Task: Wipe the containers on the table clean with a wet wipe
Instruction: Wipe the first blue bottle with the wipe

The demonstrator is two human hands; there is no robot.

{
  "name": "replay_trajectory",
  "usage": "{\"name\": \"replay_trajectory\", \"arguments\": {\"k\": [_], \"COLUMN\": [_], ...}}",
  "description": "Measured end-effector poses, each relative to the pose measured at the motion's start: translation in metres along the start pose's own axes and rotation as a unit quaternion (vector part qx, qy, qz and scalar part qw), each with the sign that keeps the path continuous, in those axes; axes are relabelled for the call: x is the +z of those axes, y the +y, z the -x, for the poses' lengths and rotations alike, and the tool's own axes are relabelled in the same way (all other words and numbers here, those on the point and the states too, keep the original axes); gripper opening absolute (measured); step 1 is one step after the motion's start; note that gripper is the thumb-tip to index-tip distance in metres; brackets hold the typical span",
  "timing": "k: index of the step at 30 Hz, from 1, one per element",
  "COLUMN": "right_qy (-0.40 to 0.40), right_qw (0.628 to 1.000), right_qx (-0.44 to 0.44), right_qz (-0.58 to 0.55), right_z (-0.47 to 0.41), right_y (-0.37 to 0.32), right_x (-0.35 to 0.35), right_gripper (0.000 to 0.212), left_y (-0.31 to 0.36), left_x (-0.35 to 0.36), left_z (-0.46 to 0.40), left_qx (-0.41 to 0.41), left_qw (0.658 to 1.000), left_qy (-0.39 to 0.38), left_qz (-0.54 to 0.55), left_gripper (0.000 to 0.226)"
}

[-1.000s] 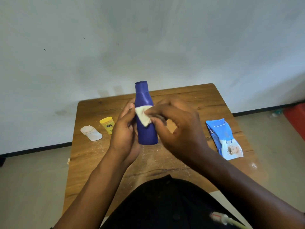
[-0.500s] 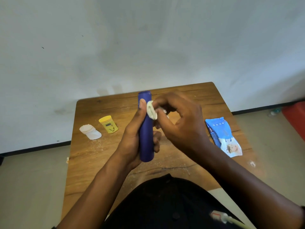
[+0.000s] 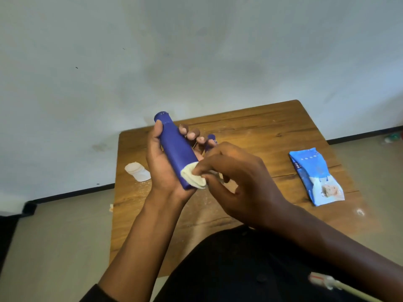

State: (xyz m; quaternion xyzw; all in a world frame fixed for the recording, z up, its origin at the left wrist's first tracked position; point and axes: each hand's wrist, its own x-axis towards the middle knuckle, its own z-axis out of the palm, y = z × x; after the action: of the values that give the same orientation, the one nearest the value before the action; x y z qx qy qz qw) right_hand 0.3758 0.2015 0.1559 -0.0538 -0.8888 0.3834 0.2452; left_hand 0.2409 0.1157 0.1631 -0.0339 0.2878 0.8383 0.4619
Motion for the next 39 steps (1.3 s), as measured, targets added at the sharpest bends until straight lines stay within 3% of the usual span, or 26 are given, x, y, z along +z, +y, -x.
{"name": "replay_trajectory", "arguments": {"k": [5, 11, 16, 20, 25, 27, 29, 32, 34, 36, 39], "right_qy": [0.047, 0.15, 0.124, 0.08, 0.07, 0.086, 0.123, 0.165, 0.17, 0.167, 0.13], "right_qw": [0.998, 0.986, 0.988, 0.988, 0.988, 0.988, 0.987, 0.969, 0.963, 0.966, 0.981], "right_qx": [0.0, -0.005, -0.04, -0.088, -0.041, 0.017, 0.086, 0.158, 0.149, 0.117, 0.084], "right_qz": [0.035, 0.074, 0.079, 0.094, 0.133, 0.125, 0.056, -0.094, -0.148, -0.16, -0.116], "right_z": [0.007, -0.007, -0.016, -0.015, -0.011, -0.011, -0.015, -0.028, -0.035, -0.04, -0.041], "right_y": [0.014, 0.006, -0.009, -0.009, 0.02, 0.03, 0.032, 0.023, 0.015, 0.007, 0.003], "right_x": [-0.01, -0.01, 0.002, 0.006, -0.008, -0.018, -0.031, -0.054, -0.067, -0.074, -0.077], "right_gripper": [0.013, 0.015, 0.018, 0.015, 0.016, 0.016, 0.016, 0.016, 0.015, 0.016, 0.017], "left_y": [0.013, -0.003, -0.009, -0.006, 0.004, 0.006, 0.004, -0.005, -0.01, -0.014, -0.018], "left_x": [-0.013, -0.002, 0.015, 0.011, -0.007, -0.009, -0.006, -0.002, -0.005, -0.006, -0.005], "left_z": [-0.011, -0.013, -0.004, -0.003, -0.011, -0.012, -0.011, -0.011, -0.011, -0.009, -0.007], "left_qx": [-0.059, -0.062, -0.08, -0.062, -0.034, 0.003, 0.066, 0.153, 0.182, 0.186, 0.192], "left_qw": [0.968, 0.958, 0.968, 0.969, 0.974, 0.993, 0.989, 0.92, 0.858, 0.814, 0.778], "left_qy": [0.111, 0.214, 0.226, 0.217, 0.166, 0.104, 0.052, 0.01, -0.032, -0.078, -0.112], "left_qz": [0.218, 0.178, 0.078, 0.099, 0.147, 0.049, -0.121, -0.361, -0.479, -0.545, -0.588], "left_gripper": [0.032, 0.041, 0.061, 0.047, 0.033, 0.033, 0.025, 0.008, 0.012, 0.022, 0.016]}}
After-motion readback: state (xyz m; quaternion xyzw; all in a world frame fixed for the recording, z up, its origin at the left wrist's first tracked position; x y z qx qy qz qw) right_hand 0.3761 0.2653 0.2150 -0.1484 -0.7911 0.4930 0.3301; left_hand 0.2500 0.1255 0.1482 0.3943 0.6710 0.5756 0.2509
